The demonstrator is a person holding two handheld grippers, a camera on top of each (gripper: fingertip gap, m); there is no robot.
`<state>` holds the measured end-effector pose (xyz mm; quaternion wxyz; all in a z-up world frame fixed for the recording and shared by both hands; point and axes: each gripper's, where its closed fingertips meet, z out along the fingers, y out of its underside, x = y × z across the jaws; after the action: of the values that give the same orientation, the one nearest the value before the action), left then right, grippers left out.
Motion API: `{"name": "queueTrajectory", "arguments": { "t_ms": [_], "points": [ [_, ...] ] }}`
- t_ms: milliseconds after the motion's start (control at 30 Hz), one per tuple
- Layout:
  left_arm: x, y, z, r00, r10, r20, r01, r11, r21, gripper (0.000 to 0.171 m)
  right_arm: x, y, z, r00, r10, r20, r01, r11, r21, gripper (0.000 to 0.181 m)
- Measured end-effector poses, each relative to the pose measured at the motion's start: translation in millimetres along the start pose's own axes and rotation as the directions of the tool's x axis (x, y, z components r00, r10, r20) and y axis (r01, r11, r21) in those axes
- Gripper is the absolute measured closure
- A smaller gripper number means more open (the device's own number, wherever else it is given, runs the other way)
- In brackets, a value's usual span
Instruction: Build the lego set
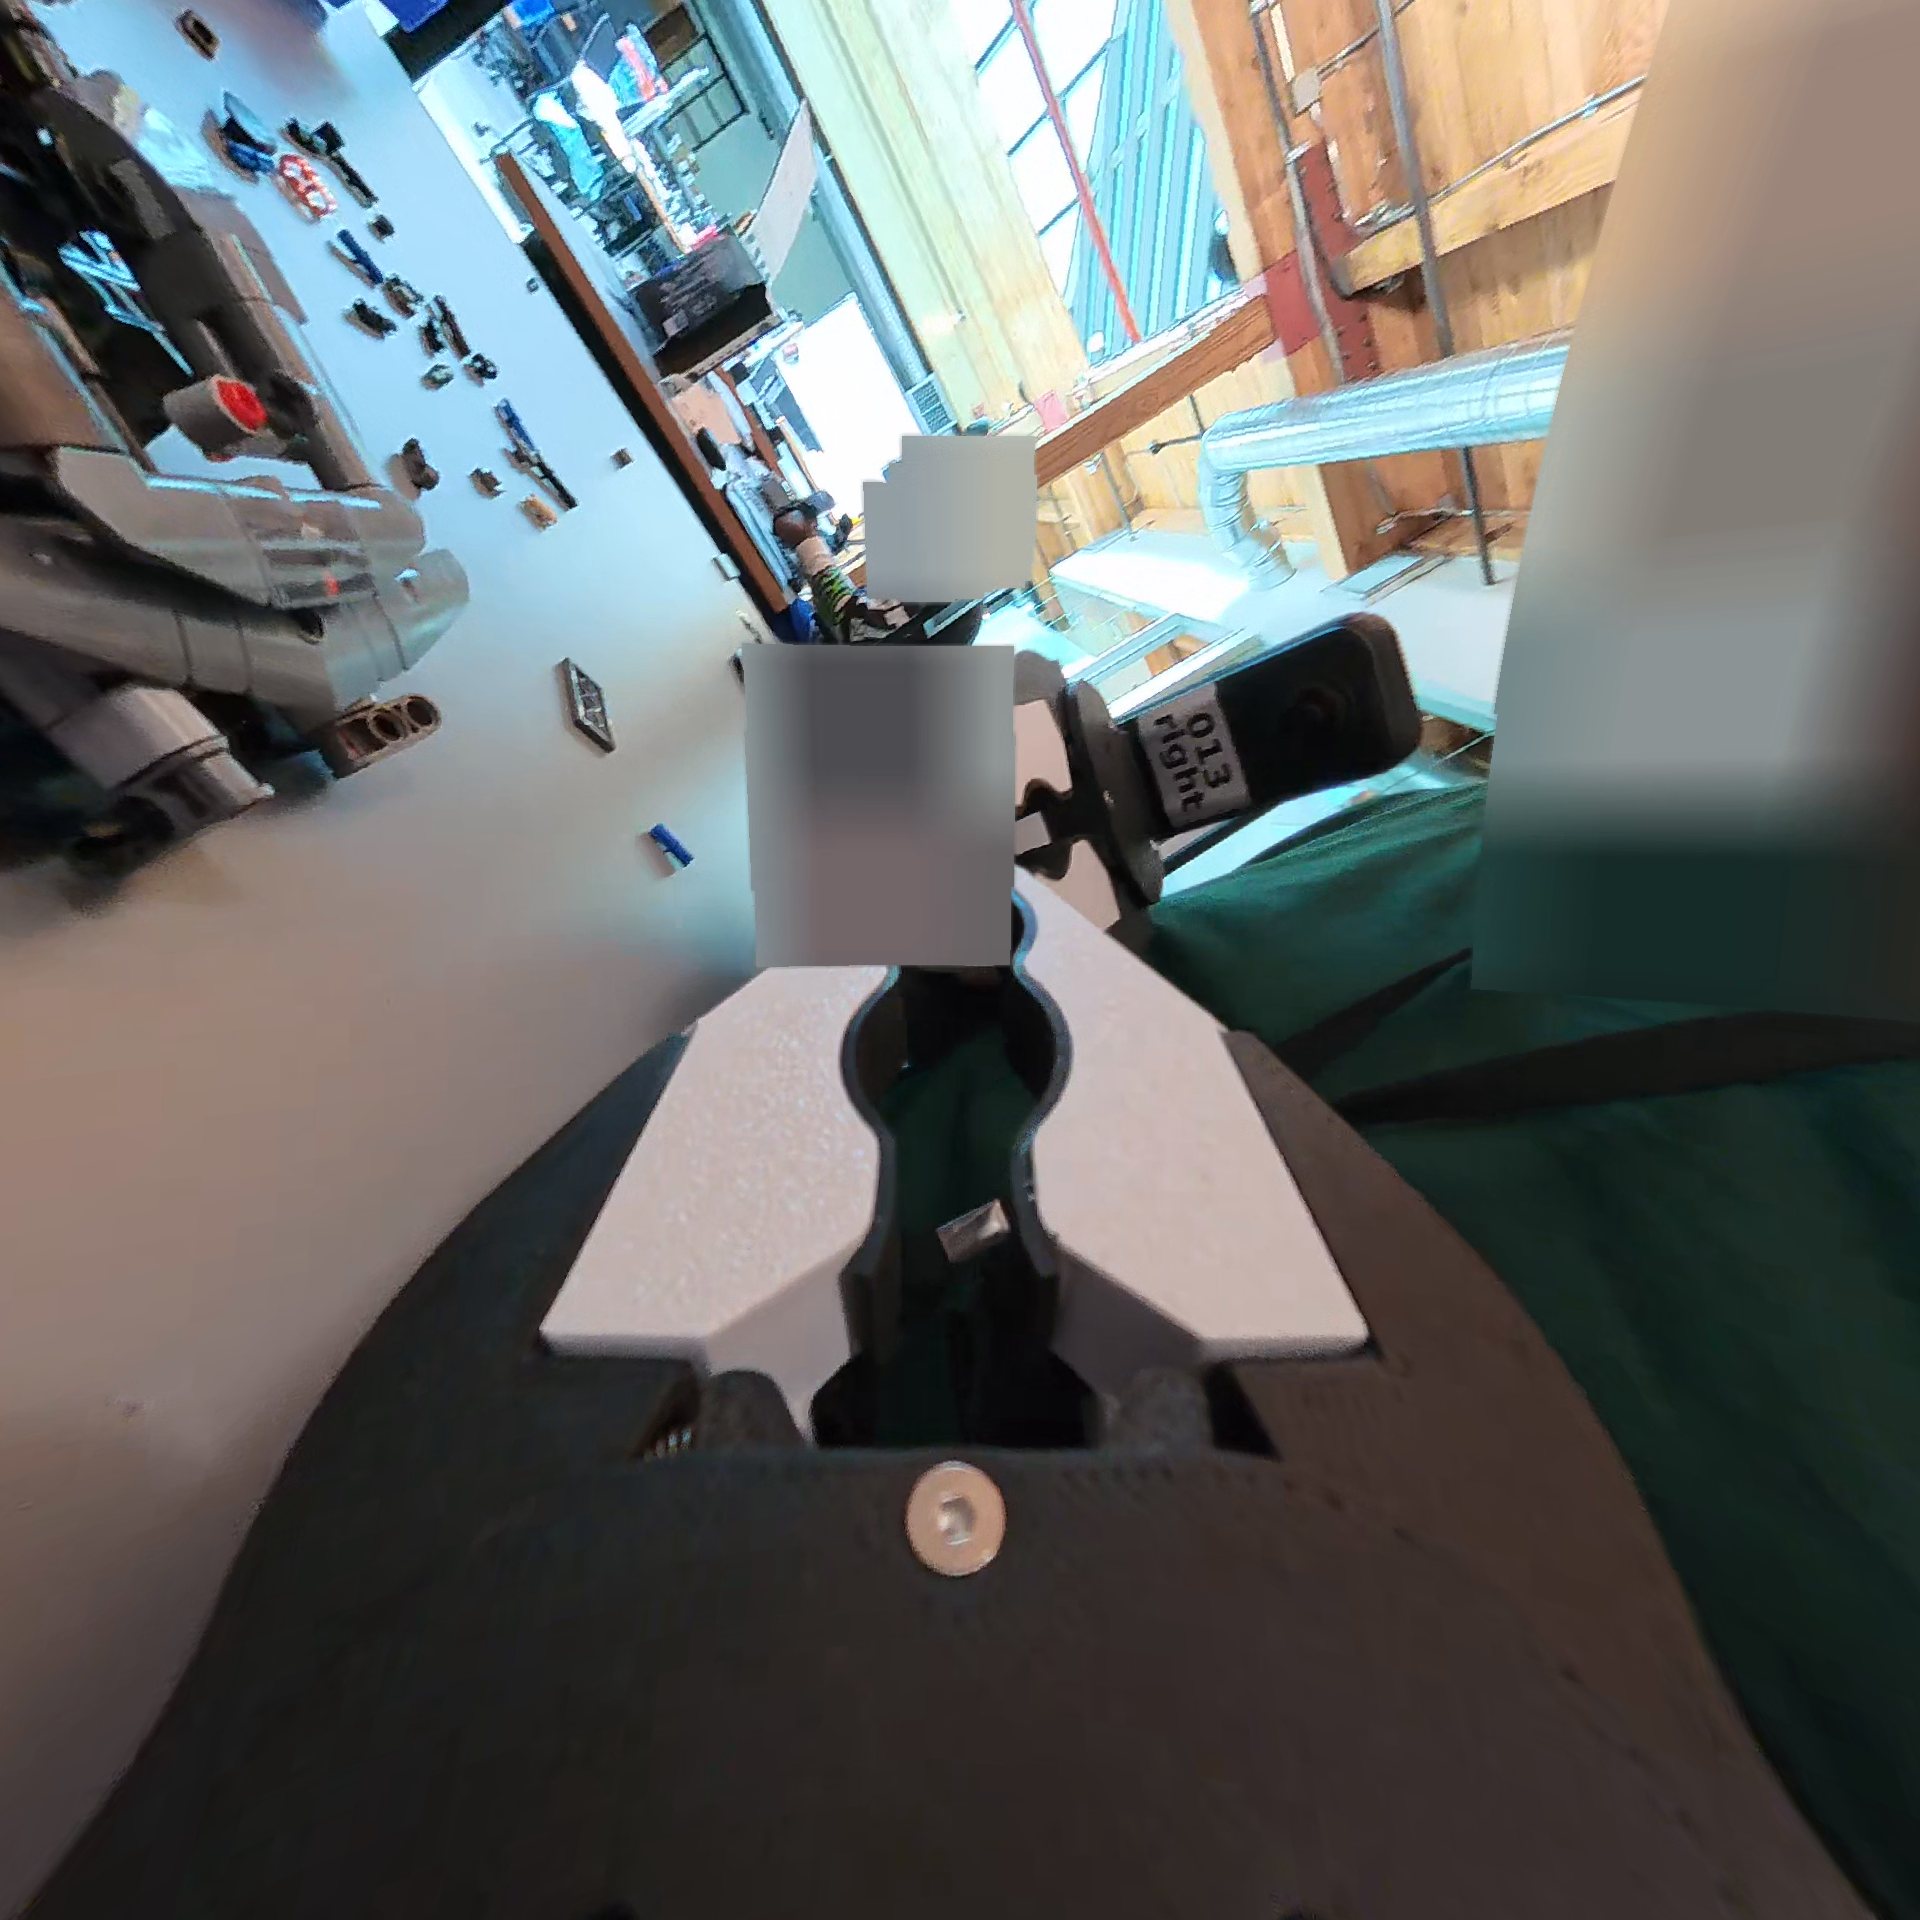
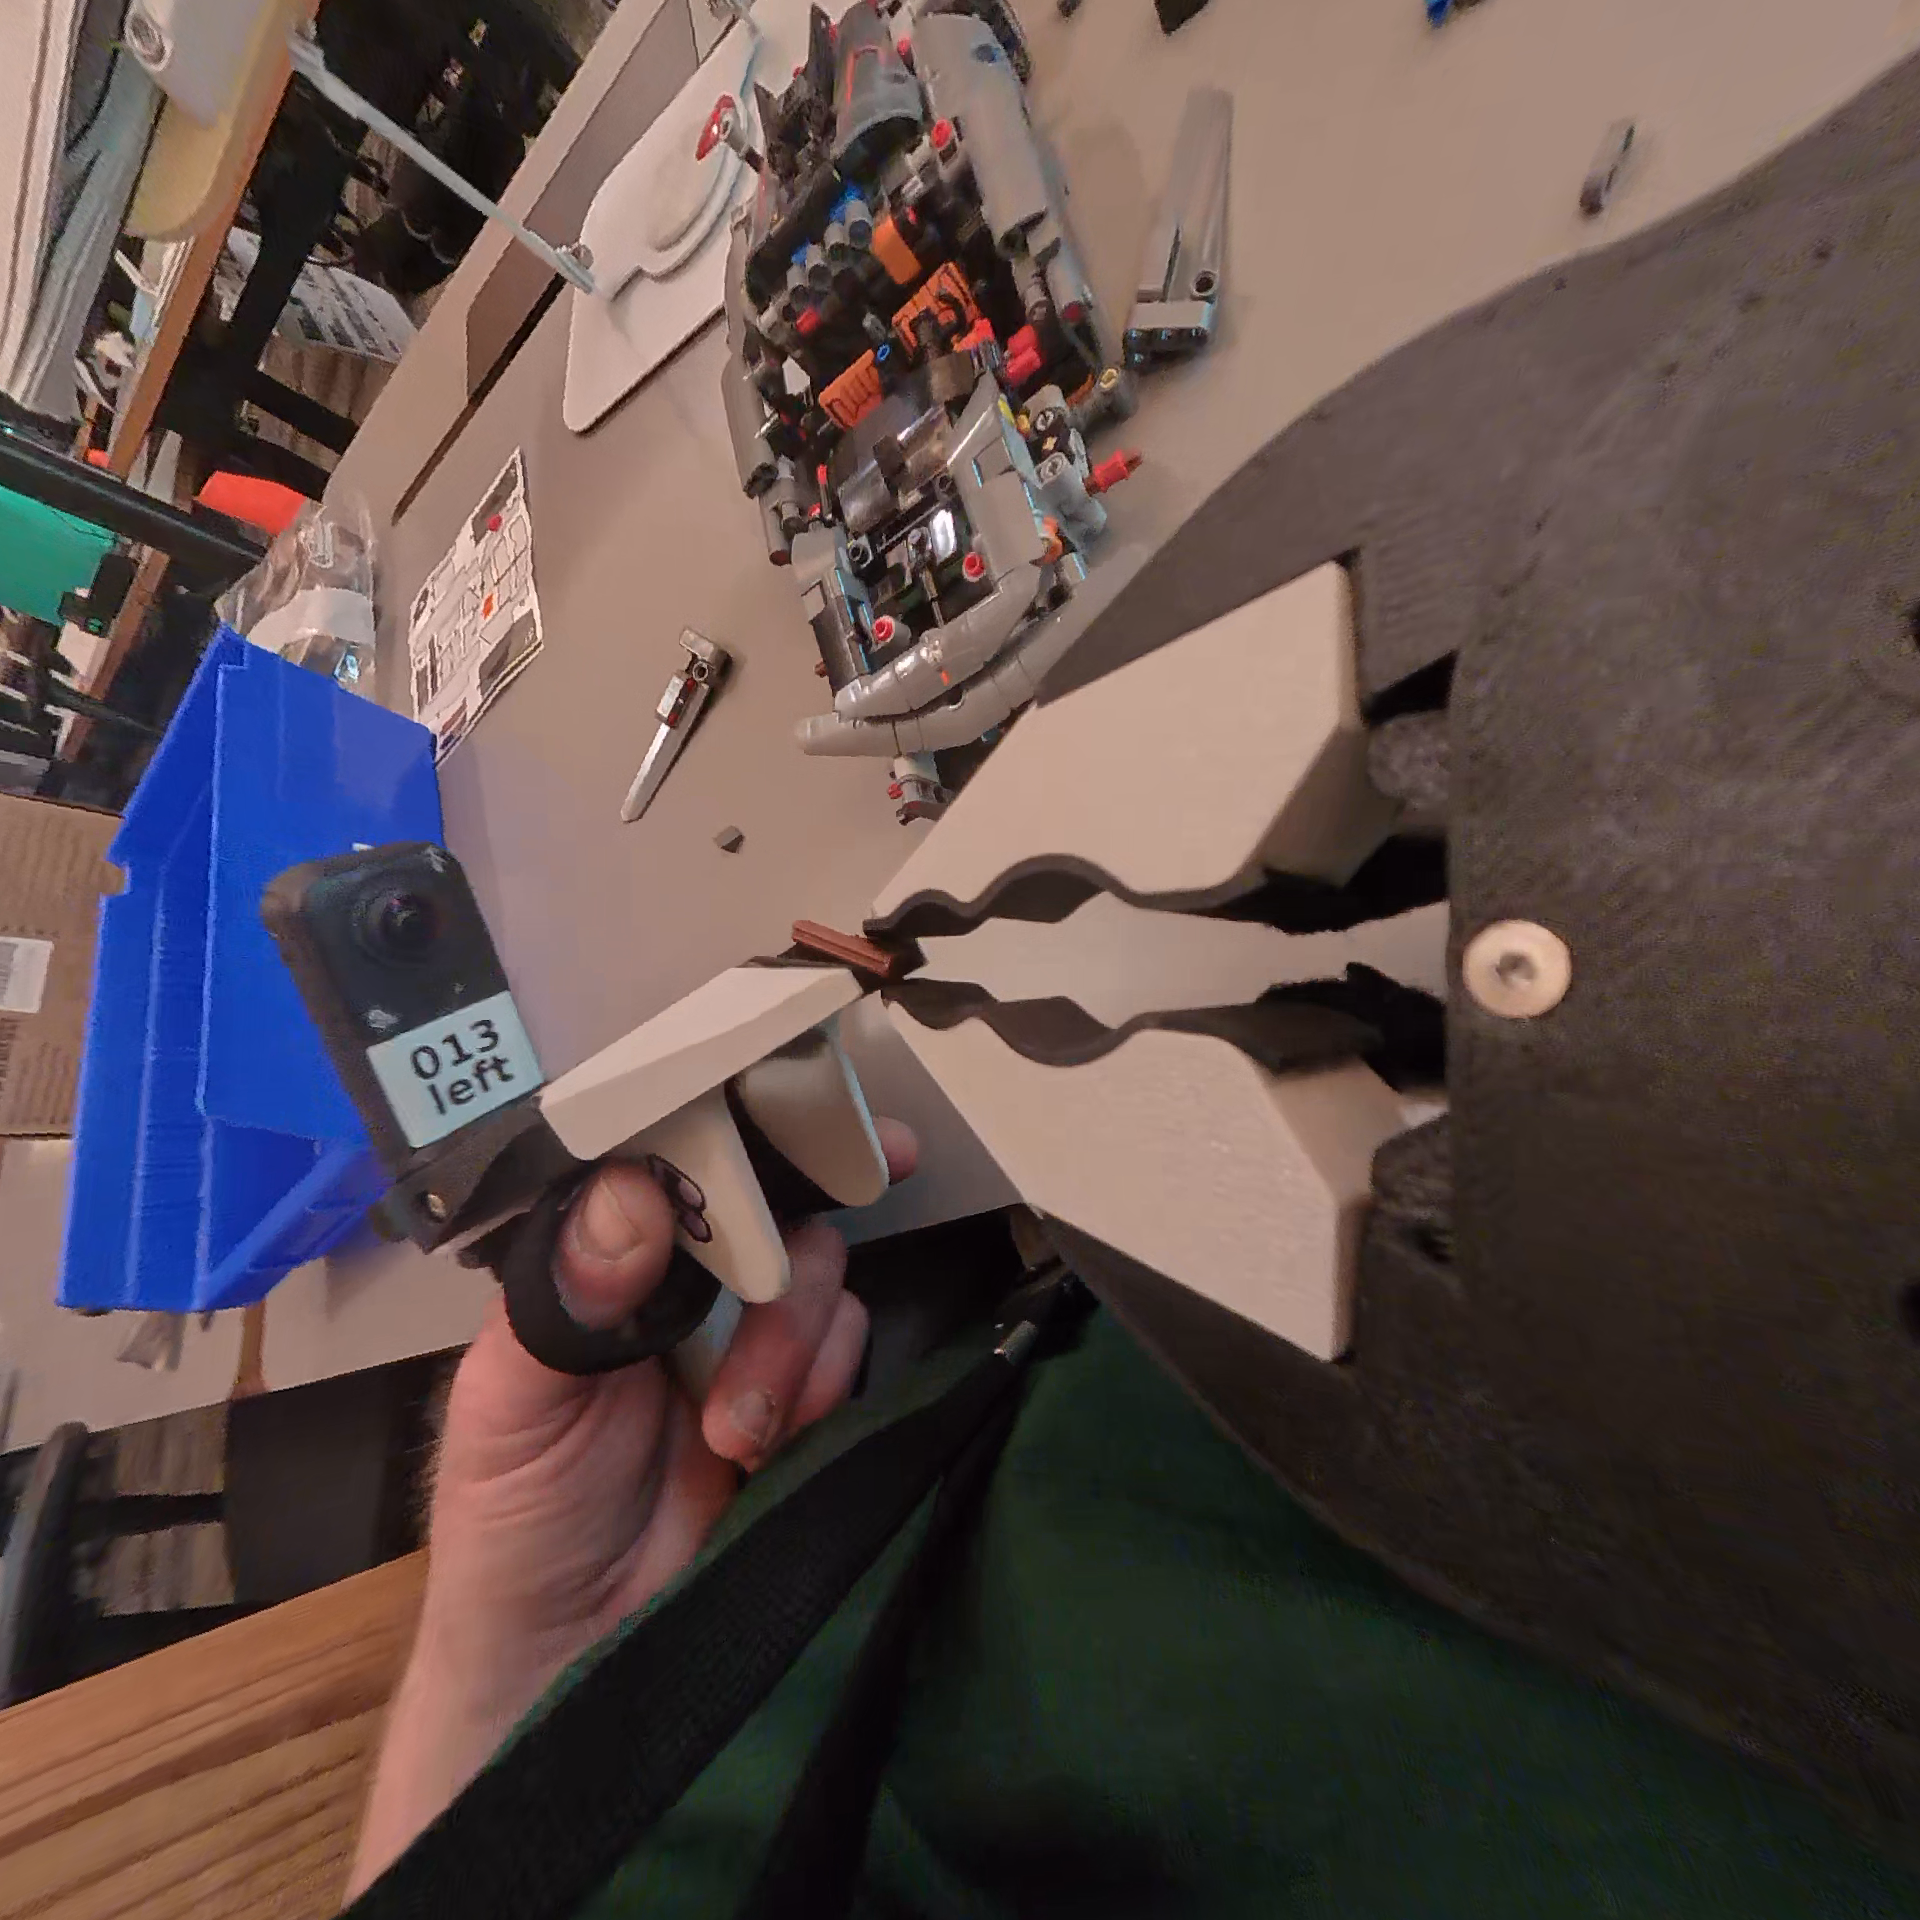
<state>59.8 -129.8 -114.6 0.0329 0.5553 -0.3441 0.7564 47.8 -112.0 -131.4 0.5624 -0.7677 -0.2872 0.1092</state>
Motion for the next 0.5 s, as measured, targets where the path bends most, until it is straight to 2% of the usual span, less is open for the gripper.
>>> {"name": "queueTrajectory", "arguments": {
  "t_ms": [233,367,500],
  "points": [
    [9.5,-7.7,0.6,0.994,-0.038,-0.105,0.043,0.998,0.044,0.157,4.2,-9.1,-3.3,0.992,0.121,0.040,-0.124,0.990,0.073,0.176],
    [6.5,-5.5,-1.4,0.997,-0.033,-0.070,0.036,0.999,0.033,0.161,1.6,-8.8,-1.4,0.991,0.121,0.051,-0.124,0.990,0.068,0.176],
    [-0.7,-6.1,-6.3,1.000,-0.004,0.006,0.004,0.999,0.032,0.168,0.9,-7.3,4.9,0.998,0.052,0.031,-0.053,0.998,0.030,0.175]
  ]
}}
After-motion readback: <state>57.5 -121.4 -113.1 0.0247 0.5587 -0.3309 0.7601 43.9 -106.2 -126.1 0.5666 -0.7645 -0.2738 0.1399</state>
